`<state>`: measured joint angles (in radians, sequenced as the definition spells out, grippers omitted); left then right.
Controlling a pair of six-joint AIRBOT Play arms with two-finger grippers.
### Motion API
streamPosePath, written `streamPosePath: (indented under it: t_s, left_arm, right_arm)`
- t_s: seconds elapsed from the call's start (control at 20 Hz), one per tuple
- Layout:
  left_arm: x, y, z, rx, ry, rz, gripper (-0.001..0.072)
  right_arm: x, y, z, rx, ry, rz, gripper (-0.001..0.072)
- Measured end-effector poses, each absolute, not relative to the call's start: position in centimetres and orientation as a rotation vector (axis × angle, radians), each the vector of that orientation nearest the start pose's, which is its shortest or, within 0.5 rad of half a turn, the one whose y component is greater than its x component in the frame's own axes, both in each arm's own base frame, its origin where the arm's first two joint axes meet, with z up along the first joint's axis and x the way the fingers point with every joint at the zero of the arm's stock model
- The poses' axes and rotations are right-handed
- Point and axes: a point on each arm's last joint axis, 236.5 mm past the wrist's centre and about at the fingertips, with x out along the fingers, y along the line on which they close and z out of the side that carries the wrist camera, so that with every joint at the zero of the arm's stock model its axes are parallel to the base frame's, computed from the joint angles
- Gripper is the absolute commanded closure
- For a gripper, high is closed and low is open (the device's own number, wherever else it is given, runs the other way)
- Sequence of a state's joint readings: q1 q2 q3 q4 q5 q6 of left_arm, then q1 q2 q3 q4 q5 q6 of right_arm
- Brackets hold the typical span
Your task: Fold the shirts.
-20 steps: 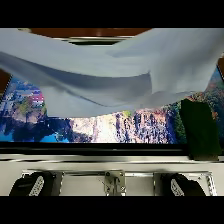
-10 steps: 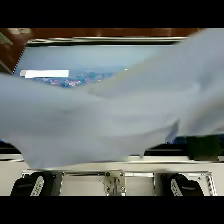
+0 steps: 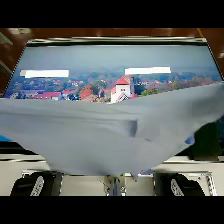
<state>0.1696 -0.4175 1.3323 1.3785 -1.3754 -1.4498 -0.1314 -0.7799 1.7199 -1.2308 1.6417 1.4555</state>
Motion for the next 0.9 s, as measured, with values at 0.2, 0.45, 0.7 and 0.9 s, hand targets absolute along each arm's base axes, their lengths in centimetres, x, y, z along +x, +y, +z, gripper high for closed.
streamPosePath:
  t_s: [0.2,0.45,0.7,0.9]
  left_arm:
    - [26.8,-0.4,23.3,-0.076,0.698,-0.061,0.0674]
    - [37.3,-0.9,15.0,-0.203,0.802,-0.129,0.0673]
    - [44.8,-0.9,7.4,-0.317,0.825,-0.142,0.0673]
    - [47.4,0.0,2.8,-0.346,0.848,-0.107,0.0673]
  right_arm:
    - [33.0,5.3,23.8,0.158,0.868,0.287,0.0647]
    - [45.1,7.5,12.7,0.187,0.866,0.297,0.0646]
    - [53.0,9.7,6.1,0.177,0.745,0.252,0.0646]
    - [56.2,8.9,2.9,0.176,0.685,0.193,0.0647]
